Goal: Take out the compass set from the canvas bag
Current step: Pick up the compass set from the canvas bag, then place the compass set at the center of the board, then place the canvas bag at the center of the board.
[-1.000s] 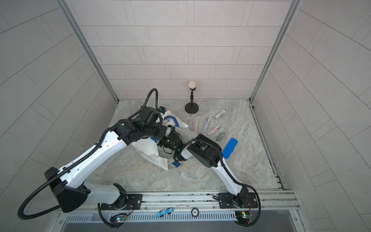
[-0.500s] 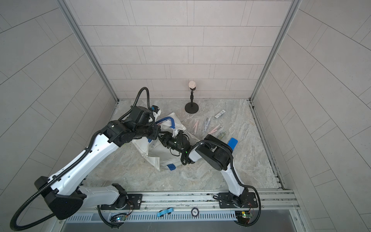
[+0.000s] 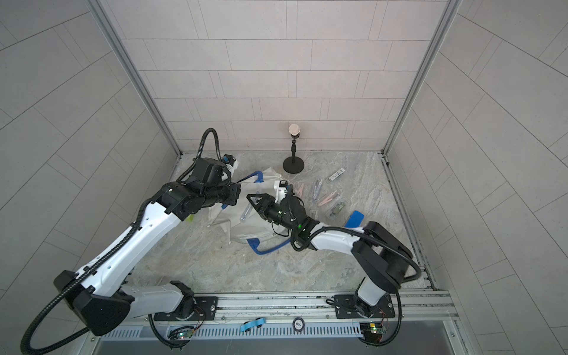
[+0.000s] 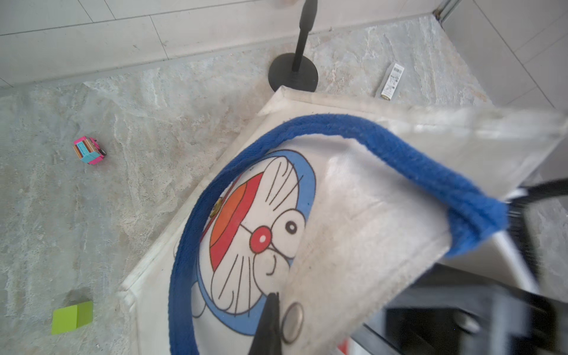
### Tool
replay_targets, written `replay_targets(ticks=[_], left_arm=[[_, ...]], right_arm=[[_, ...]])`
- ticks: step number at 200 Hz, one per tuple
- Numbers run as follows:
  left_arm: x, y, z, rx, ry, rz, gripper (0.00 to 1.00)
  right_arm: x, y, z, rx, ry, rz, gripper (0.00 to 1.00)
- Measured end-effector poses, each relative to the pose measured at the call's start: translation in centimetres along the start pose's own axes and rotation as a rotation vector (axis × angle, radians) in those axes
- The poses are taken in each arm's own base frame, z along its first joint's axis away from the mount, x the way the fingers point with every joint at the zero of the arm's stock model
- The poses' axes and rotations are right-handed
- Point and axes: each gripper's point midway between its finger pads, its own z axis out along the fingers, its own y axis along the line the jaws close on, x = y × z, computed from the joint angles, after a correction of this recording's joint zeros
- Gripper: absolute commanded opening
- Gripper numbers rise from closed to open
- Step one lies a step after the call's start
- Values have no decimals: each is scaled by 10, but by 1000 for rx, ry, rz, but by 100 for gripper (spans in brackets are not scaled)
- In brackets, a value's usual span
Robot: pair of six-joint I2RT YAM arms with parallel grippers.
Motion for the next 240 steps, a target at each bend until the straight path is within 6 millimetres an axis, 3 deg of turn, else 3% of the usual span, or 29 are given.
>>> replay_targets(ticks=[23, 40, 67, 93, 134, 147, 164, 203, 221, 240], left_arm=[[-7, 10, 3, -18, -19, -24, 0], [-10, 15, 8, -22, -23, -46, 0], [-15, 24, 16, -24, -27, -105, 0], [-19, 46, 26, -34, -22, -222, 0], [-16, 100, 43, -67, 3, -469, 0], [-16, 113, 45, -57, 4, -553, 0], [-23, 122, 46, -29, -20, -655, 0], [-50, 104, 59, 141, -69, -826, 0], [-52, 100, 67, 191, -70, -880, 0], [-39, 104, 77, 205, -47, -949, 0]], right_arm=[[-18, 38, -27, 34, -39, -94, 17], [-26, 45, -42, 85, -51, -143, 16], [-32, 21, -54, 227, -23, -192, 16], [-42, -4, -74, 365, 6, -214, 17], [-98, -11, -121, 552, -23, -247, 15], [-104, -24, -132, 625, 3, -253, 15], [-92, -53, -137, 722, 100, -249, 15], [-49, -142, -141, 968, 355, -187, 15], [-33, -168, -140, 1059, 439, -187, 16], [-24, -185, -130, 1135, 506, -212, 16]])
